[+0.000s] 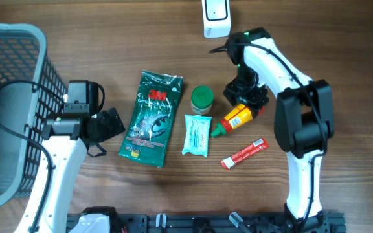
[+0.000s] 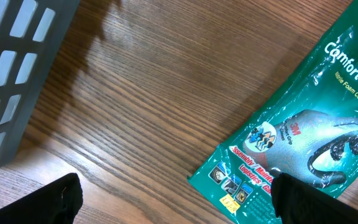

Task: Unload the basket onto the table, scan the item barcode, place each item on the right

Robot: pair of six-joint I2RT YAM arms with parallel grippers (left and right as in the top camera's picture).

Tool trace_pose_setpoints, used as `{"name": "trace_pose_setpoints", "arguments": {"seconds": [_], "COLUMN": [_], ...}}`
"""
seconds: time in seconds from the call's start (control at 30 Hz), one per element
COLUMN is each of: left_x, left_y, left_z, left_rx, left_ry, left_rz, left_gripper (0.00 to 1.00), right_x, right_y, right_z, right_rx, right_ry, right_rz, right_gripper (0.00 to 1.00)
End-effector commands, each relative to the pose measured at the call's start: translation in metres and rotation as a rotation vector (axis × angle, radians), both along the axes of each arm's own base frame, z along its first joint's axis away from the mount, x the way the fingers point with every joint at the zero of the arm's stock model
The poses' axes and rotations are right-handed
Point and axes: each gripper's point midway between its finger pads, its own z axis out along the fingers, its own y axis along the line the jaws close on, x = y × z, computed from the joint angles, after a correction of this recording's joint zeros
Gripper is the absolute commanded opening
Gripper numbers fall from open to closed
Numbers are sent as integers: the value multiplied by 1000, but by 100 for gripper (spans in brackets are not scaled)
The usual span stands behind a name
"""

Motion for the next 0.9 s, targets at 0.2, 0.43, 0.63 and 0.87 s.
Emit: {"name": "trace_pose_setpoints", "arguments": {"seconds": [0.2, 0.43, 0.63, 0.87], "left_x": [-2, -2, -2, -2], "left_y": [1, 1, 1, 1], "left_z": [0, 0, 0, 0], "left_rx": [0, 0, 0, 0], "left_ry": [-1, -1, -2, -2], "left_rz": [-14, -14, -14, -14], "left_gripper": [100, 100, 100, 100], "right_x": [-23, -75, -80, -71], "right_y": [-35, -27, -24, -20], "right_z": [1, -52, -66, -63], "right_rx": [-247, -161, -138, -107], "right_ry": [94, 224, 213, 195], "right_rz": [-55, -117, -131, -104], "right_gripper": [68, 69, 62, 54]}}
